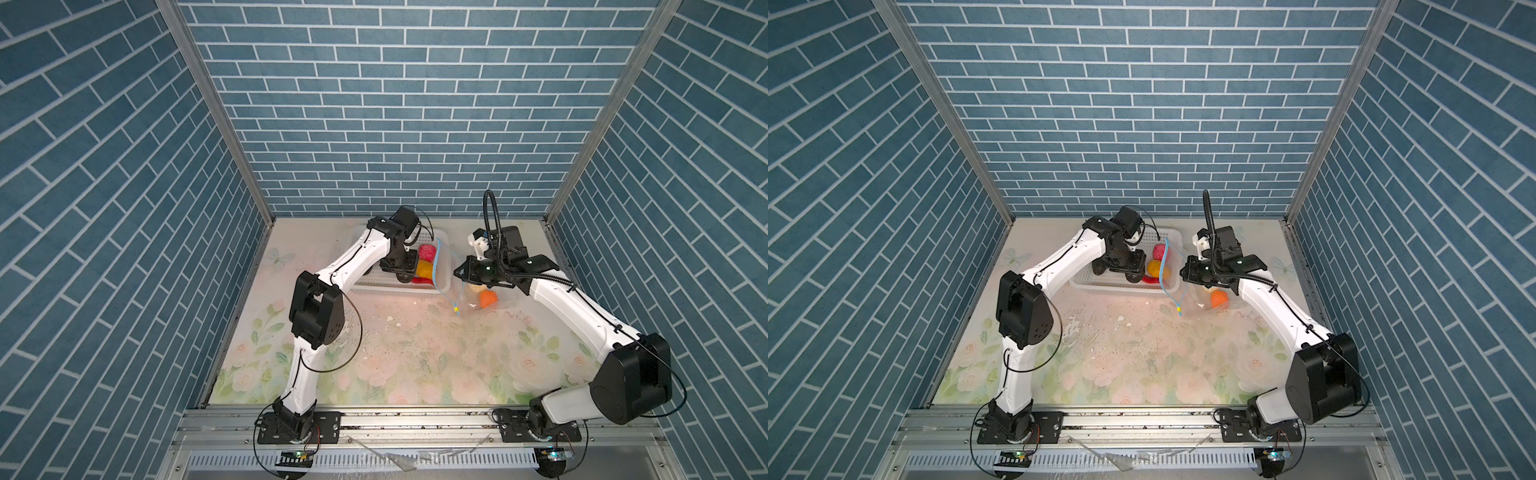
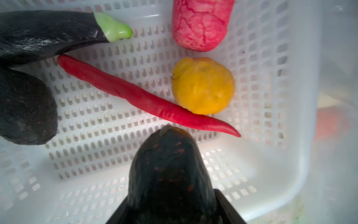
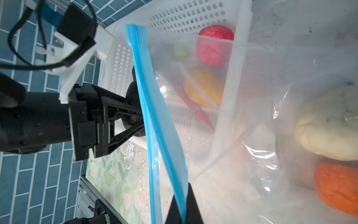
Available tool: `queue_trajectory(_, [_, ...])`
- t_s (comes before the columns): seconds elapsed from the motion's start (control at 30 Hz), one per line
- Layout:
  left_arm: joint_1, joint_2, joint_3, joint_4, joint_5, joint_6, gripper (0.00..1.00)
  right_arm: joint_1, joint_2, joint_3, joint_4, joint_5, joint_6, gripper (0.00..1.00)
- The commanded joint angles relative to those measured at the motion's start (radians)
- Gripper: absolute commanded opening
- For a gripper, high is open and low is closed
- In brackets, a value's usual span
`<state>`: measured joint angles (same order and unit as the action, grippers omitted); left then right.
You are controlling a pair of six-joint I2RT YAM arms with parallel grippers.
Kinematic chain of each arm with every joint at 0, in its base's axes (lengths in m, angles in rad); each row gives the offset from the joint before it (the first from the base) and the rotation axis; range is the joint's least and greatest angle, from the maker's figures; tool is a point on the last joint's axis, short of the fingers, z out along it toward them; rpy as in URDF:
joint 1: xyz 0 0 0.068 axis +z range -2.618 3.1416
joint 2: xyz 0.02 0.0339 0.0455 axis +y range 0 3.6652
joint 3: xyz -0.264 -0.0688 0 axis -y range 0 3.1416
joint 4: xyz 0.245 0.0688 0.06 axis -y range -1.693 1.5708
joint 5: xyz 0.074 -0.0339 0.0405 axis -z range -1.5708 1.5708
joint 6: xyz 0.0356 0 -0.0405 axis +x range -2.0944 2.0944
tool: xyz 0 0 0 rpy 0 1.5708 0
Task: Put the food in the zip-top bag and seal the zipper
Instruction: 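Lower the left gripper onto the dark avocado and close on it, then lift the avocado and carry it into the bag mouth held by right gripper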
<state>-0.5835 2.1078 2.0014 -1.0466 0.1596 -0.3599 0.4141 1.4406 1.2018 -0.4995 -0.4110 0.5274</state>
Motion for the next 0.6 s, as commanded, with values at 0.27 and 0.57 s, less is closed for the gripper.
queue_trajectory(0.27, [-0.052,-0.141,-0.05,0.011,0.005,-0.037,0.52,-0.002,0.015,0.04,-0.004,0.015,0.026,0.0])
queue_trajectory(0.57, [-0.124,-0.228,-0.088,0.114,-0.004,-0.028,0.51,-0.002,0.014,0.054,-0.015,0.015,0.024,0.0])
